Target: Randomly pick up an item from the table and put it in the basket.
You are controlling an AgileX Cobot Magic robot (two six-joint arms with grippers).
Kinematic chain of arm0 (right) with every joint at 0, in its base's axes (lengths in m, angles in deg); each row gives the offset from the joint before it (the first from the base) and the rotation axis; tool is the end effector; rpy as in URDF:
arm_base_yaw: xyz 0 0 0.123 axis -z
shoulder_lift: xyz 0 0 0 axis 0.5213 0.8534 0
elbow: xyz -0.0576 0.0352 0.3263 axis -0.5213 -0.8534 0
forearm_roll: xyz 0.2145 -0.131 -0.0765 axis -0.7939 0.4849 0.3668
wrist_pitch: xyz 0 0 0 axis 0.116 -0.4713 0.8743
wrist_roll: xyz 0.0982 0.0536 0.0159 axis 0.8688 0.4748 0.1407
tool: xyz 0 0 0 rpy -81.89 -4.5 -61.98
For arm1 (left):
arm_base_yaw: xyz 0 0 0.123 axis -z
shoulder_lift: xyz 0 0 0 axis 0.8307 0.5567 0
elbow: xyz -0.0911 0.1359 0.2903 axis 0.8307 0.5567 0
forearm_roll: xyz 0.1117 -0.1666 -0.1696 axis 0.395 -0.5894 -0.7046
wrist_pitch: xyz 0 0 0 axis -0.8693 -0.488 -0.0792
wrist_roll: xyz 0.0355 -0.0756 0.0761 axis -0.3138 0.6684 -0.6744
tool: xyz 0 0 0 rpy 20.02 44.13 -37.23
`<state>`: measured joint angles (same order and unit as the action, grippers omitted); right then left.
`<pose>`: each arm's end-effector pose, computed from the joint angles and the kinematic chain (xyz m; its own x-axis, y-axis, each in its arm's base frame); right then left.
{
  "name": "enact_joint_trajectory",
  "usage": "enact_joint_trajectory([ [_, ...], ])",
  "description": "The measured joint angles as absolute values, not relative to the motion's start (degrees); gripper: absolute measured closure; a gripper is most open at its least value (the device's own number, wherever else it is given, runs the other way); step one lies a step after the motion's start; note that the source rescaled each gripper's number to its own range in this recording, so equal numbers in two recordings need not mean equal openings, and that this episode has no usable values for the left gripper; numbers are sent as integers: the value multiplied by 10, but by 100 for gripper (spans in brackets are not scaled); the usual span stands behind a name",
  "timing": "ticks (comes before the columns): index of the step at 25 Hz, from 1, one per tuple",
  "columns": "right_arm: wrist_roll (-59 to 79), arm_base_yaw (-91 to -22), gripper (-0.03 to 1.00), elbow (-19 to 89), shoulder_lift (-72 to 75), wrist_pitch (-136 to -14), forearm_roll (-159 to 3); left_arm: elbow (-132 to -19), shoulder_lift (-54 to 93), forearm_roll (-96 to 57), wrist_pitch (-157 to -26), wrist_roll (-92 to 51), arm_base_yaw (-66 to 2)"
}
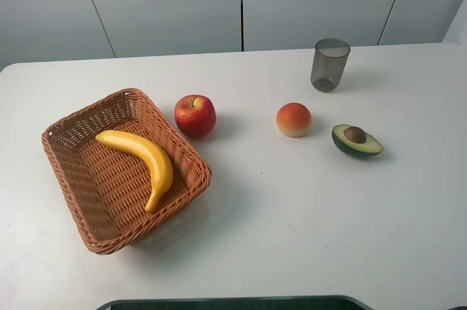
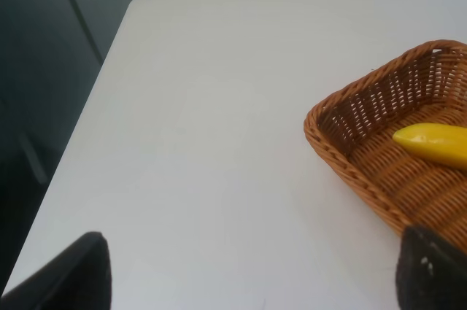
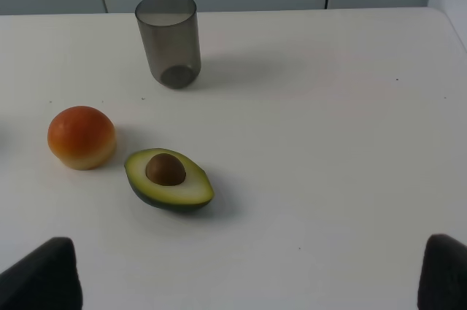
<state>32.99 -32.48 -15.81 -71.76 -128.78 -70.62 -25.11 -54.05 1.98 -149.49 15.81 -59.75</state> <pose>-0.0276 0.0006 0.2726 -0.4761 0.0041 -0.8794 -0.0206 0.9997 0.0158 -0.0281 0.0128 0.2745 -0.4624 -0.0041 -0.8867 -0.1645 0.9830 0.0813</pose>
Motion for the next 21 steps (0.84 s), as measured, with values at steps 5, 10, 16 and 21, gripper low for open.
enact_joint_trajectory([
  [5,331,-325,-3,-158,-718,-1288,-706,-251,-541,20,-1495,159,-598],
  [10,331,-325,-3,-158,-718,-1288,-706,-251,-541,20,-1495,159,-598],
  [16,338,-325,-3,-158,-718,-1288,-700,-251,-541,20,-1495,159,-598],
  [21,343,-325,-3,-158,-718,-1288,-693,-251,-541,20,-1495,159,-598],
])
